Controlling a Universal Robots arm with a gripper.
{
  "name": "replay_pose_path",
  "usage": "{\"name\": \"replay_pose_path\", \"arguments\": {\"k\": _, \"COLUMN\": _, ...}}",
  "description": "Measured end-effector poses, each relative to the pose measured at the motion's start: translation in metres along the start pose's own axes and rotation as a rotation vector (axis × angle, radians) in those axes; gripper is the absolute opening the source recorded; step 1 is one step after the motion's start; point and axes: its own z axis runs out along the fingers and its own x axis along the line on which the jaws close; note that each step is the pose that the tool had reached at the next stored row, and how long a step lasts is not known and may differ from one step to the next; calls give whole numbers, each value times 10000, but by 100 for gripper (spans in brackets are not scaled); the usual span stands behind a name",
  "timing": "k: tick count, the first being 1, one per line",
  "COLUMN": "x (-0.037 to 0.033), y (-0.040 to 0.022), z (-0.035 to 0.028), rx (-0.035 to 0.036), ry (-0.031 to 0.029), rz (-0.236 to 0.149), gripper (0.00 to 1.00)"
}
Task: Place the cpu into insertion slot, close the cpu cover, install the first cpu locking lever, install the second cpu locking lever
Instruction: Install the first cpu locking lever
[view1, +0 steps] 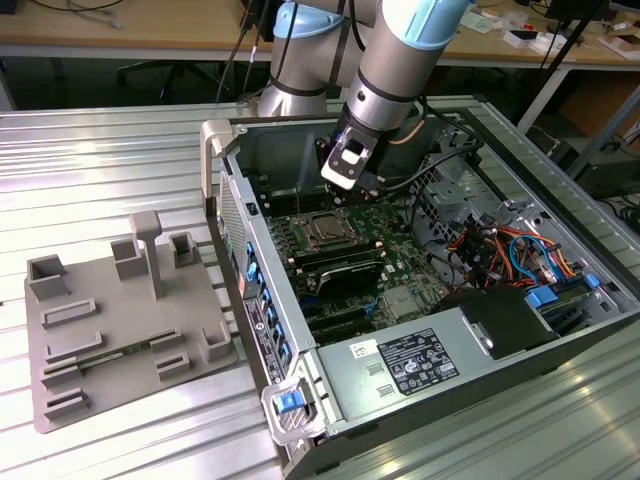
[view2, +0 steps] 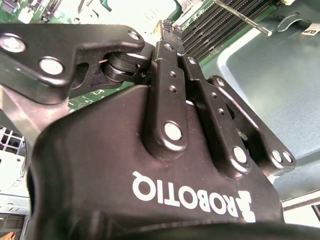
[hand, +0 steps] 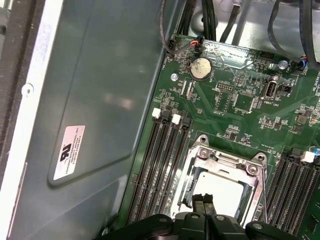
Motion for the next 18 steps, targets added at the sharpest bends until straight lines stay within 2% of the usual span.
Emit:
{"name": "replay_pose_path", "arguments": {"k": 7, "x": 0, "y": 0, "z": 0, "rx": -1, "ry": 36, "rz": -95, "gripper": 11}}
{"name": "replay_pose_path", "arguments": {"k": 15, "x": 0, "y": 0, "z": 0, "rx": -7, "ry": 103, "rz": -244, "gripper": 11}}
{"name": "replay_pose_path", "arguments": {"k": 18, "x": 0, "y": 0, "z": 1, "rx": -13, "ry": 157, "rz": -351, "gripper": 11}}
